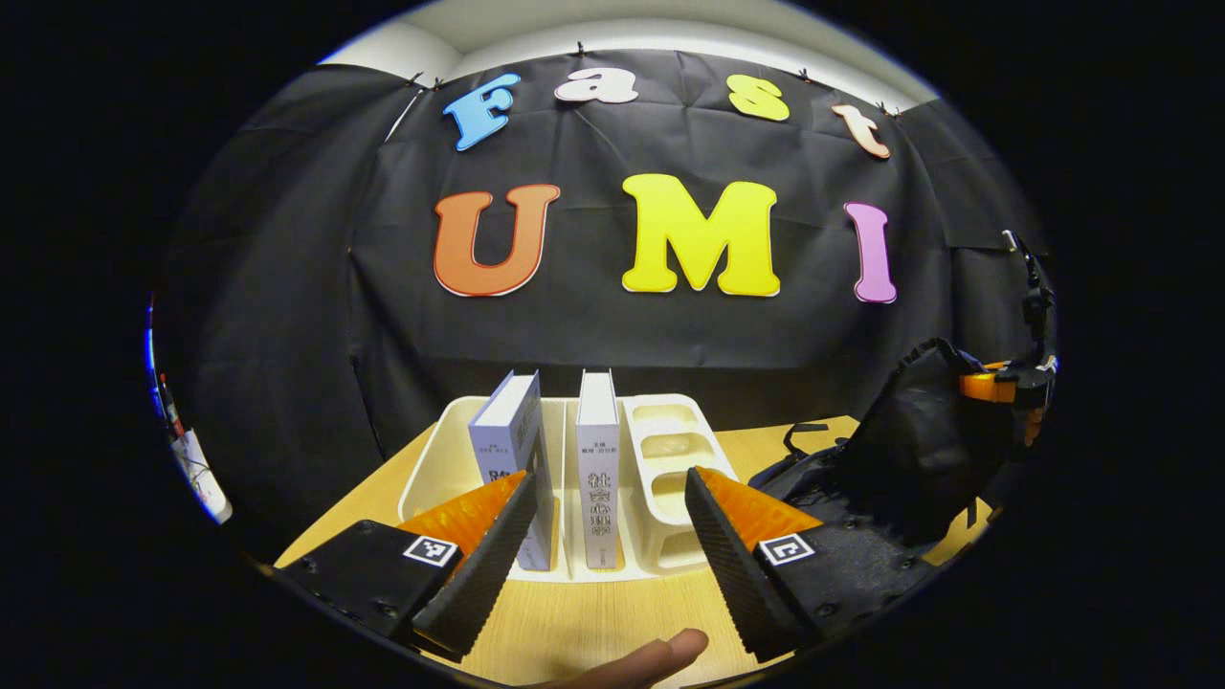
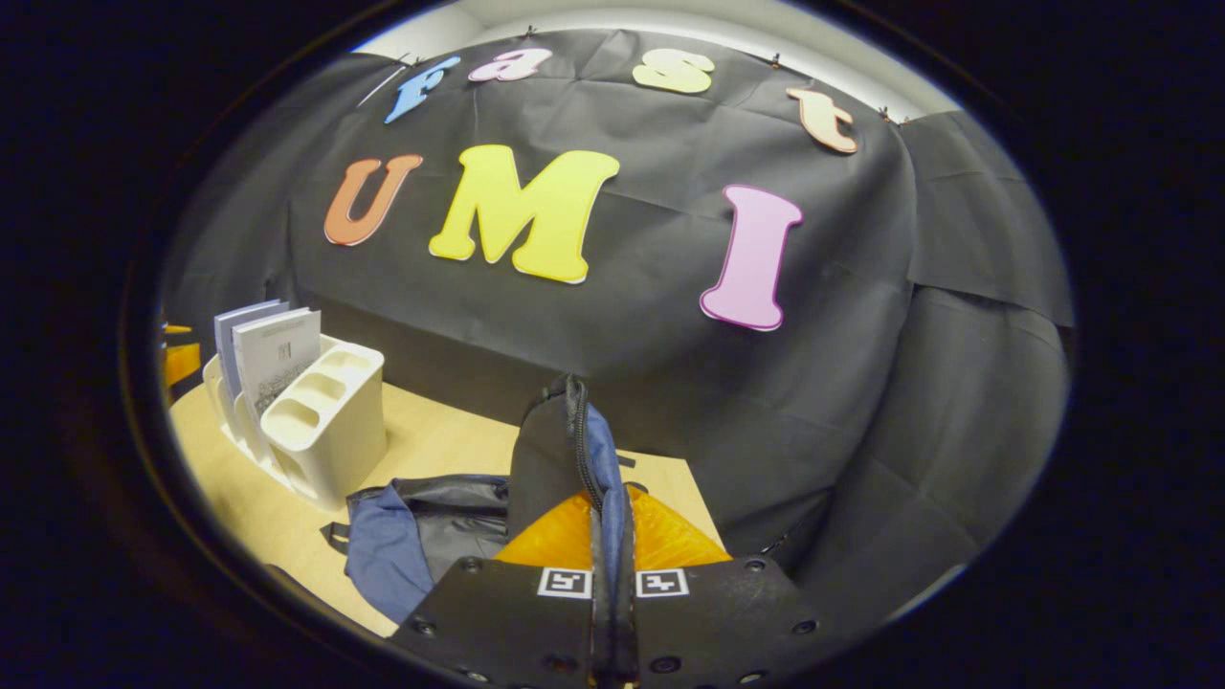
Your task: Open the schoolbag, grab two books from the bookshelf and put them into the schoolbag.
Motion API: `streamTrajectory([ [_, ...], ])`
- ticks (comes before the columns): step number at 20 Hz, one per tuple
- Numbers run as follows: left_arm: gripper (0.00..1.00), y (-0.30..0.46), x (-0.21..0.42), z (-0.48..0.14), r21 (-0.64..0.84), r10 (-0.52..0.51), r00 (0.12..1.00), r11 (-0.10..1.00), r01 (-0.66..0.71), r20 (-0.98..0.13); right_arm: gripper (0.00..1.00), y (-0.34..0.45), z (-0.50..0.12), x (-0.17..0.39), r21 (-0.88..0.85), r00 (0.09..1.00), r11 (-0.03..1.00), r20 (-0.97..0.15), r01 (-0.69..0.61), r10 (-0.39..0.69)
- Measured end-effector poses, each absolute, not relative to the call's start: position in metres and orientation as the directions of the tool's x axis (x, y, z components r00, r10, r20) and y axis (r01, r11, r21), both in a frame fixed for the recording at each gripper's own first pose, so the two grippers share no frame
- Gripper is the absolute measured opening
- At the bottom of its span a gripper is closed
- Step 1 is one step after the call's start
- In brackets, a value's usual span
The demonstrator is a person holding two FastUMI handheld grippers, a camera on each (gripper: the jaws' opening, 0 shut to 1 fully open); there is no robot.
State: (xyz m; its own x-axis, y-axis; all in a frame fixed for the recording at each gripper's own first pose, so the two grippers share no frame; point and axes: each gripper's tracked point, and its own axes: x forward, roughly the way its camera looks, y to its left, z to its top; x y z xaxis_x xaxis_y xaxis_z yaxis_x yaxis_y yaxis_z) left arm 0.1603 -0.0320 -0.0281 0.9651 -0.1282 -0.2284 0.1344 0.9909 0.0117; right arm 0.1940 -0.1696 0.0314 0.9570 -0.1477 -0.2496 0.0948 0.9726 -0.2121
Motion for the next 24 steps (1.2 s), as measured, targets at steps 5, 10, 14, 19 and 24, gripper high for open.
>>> streamTrajectory([
  [5, 0.98, -0.047, 0.197, -0.014, 0.042, -0.148, 0.95, 0.985, 0.165, -0.274, 0.02, -0.172, 0.024, 0.196, -0.186, 0.957, 0.979, -0.26, 0.083, -0.13],
  [10, 0.98, -0.055, 0.252, -0.007, -0.004, -0.159, 0.922, 0.986, 0.168, -0.354, 0.02, -0.173, 0.02, 0.191, -0.161, 0.961, 0.985, -0.256, 0.068, -0.108],
  [14, 0.98, -0.054, 0.297, -0.016, -0.025, -0.146, 0.876, 0.988, 0.152, -0.46, 0.02, -0.17, 0.017, 0.187, -0.163, 0.966, 0.986, -0.246, 0.04, -0.08],
  [19, 0.96, -0.043, 0.337, -0.062, 0.051, -0.064, 0.763, 0.991, 0.126, -0.643, 0.02, -0.162, 0.015, 0.179, -0.145, 0.973, 0.989, -0.227, 0.005, -0.038],
  [24, 0.9, -0.038, 0.332, -0.092, 0.082, -0.032, 0.656, 0.986, 0.142, -0.754, 0.02, -0.166, 0.009, 0.177, -0.125, 0.975, 0.992, -0.222, 0.004, -0.032],
])
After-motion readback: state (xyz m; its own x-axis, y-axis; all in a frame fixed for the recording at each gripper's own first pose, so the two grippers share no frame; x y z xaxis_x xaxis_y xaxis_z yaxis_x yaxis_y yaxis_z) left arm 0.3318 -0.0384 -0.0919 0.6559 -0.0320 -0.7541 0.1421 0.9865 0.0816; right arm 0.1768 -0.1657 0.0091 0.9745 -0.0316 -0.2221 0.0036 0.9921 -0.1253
